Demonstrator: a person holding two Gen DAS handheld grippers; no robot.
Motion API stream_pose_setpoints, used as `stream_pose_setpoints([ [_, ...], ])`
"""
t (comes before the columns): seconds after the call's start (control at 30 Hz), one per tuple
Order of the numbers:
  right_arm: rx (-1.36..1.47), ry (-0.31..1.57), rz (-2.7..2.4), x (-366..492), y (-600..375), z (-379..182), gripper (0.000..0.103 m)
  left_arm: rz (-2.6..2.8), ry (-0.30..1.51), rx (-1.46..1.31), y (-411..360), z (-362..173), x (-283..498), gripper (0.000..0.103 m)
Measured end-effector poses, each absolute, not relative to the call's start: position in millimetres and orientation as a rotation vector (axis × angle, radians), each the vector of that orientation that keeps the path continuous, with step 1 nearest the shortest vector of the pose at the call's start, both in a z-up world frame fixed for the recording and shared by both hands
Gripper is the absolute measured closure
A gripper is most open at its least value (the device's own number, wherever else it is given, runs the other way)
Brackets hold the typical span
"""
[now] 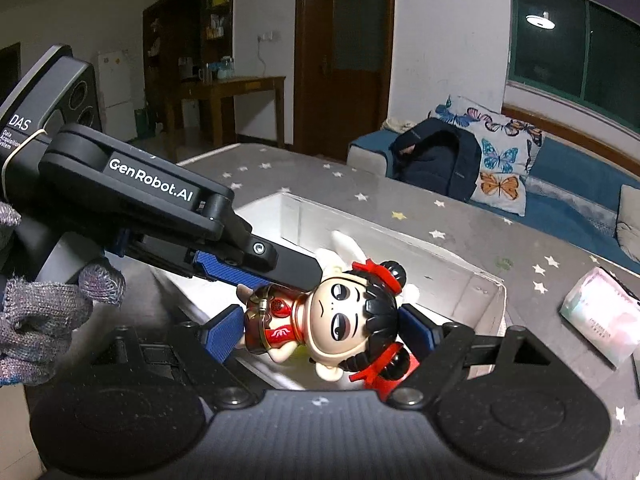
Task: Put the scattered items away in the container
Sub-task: 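Lift the doll with both grippers and carry it into the box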
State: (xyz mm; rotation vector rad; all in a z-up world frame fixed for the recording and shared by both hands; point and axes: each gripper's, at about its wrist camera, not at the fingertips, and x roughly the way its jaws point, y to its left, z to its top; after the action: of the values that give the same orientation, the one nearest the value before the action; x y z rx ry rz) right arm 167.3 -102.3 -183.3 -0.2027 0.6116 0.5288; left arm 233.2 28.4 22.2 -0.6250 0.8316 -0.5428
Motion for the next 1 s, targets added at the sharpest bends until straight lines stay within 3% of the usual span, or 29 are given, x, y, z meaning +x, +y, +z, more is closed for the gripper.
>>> stream_pose_setpoints([
  [1.0, -0.438, 0.741, 0.641, 205.5, -86.0, -210.3, 0.018, -0.505, 0.868, -0.516, 15.6, 3.3, 241.2, 0.063],
])
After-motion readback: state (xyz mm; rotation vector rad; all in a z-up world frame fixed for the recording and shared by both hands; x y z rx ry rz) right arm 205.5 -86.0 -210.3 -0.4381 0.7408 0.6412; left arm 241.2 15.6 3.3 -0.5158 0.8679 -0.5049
